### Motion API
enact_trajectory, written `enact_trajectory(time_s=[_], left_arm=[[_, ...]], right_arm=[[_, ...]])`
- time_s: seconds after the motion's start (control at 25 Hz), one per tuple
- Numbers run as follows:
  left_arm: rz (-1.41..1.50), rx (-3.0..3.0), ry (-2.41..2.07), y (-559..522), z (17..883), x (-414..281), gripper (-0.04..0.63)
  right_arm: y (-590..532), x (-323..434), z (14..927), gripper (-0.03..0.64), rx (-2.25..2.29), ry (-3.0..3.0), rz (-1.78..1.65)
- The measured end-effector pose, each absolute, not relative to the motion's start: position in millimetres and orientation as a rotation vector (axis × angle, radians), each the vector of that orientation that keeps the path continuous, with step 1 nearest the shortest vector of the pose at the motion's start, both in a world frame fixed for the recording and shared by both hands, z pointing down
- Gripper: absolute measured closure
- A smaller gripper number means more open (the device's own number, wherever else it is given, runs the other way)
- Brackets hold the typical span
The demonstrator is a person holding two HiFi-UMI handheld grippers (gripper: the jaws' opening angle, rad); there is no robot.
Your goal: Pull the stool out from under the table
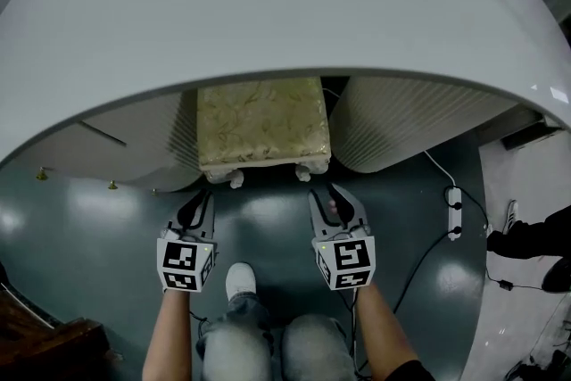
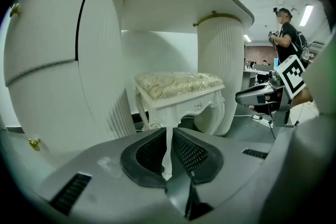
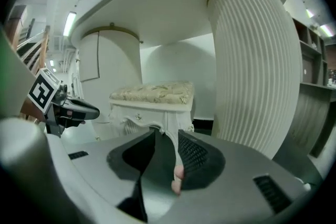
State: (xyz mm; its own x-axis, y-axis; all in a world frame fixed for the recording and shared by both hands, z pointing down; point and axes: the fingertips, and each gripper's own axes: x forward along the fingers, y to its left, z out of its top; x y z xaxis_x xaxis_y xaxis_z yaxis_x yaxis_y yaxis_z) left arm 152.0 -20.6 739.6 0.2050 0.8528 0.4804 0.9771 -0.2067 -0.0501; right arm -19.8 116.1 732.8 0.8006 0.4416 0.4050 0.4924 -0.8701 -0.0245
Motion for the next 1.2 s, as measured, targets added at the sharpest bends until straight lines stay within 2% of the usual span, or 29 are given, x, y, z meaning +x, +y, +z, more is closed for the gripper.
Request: enact_trajectory(time_s=[0.04,0.12,0.2,0.44,1.2], left_arm=[[-0.502,-2.141,-1.719,-18.5,744.9,154.6,0.574],[-0.497,-2.13,-1.74,-13.3,754.8,157.1,0.499],[-0.48,-2.125,-1.756,-9.3,762.3,159.2,0.451],[-0.457,-2.082,-1.806,1.8,778.3,167.9,0.336],[-0.354,-1.962,-1.889,37.9,806.0,181.6,0.32]], right_arm=[[118.4,-17.0,737.7,0.412,-2.863,-0.74,-0.594],[123.5,-13.1,745.6,0.383,-2.878,-0.737,-0.587],[127.3,-9.4,753.6,0.356,-2.893,-0.725,-0.587],[140.7,1.0,771.8,0.305,-2.949,-0.722,-0.602],[171.8,28.2,800.6,0.288,-3.0,-0.578,-0.616]])
